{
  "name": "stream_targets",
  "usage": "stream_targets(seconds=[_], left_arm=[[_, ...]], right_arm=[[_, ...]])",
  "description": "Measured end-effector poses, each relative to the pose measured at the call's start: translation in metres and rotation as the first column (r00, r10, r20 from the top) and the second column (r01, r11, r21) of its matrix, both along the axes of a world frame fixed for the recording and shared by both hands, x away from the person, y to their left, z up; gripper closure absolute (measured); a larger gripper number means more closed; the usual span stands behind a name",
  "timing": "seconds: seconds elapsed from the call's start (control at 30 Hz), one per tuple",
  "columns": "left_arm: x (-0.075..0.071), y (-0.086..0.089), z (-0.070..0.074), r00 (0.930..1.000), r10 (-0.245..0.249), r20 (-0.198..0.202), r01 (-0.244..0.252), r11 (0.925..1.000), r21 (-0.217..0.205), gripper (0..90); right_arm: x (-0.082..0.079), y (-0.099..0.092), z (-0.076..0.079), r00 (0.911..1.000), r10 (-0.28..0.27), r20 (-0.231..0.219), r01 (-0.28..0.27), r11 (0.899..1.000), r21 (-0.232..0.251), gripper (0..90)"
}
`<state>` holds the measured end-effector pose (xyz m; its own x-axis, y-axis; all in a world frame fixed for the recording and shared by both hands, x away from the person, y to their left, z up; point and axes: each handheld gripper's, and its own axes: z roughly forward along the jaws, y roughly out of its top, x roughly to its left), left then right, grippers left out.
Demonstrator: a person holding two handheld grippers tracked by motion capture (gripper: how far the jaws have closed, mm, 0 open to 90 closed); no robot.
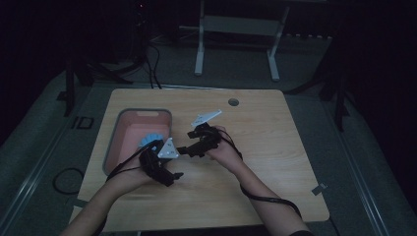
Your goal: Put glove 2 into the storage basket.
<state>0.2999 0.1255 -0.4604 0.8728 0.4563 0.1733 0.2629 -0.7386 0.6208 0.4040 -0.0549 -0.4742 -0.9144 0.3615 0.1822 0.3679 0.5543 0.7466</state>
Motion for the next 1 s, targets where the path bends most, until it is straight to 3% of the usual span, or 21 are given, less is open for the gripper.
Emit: stream_targets(seconds=[0.33, 0.57, 0.67, 1.0], left_arm=[[0.003, -0.023, -0.011, 0.9987, -0.049, -0.015, 0.048, 0.9983, -0.032, 9.6], [-0.003, -0.040, -0.018, 0.9955, -0.092, -0.023, 0.091, 0.9949, -0.045, 8.7], [-0.005, -0.053, -0.023, 0.9918, -0.124, -0.031, 0.123, 0.9917, -0.038, 8.7], [-0.005, -0.075, -0.036, 0.9849, -0.164, -0.055, 0.161, 0.9853, -0.056, 8.7]], right_arm=[[-0.007, -0.038, -0.014, 0.9995, -0.031, 0.005, 0.031, 0.999, -0.024, 18.3], [-0.016, -0.061, -0.021, 0.9988, -0.048, 0.004, 0.048, 0.999, -0.025, 18.3], [-0.020, -0.075, -0.028, 0.9979, -0.065, -0.004, 0.065, 0.997, -0.028, 18.2], [-0.026, -0.103, -0.046, 0.9945, -0.101, -0.026, 0.101, 0.995, -0.008, 18.3]])
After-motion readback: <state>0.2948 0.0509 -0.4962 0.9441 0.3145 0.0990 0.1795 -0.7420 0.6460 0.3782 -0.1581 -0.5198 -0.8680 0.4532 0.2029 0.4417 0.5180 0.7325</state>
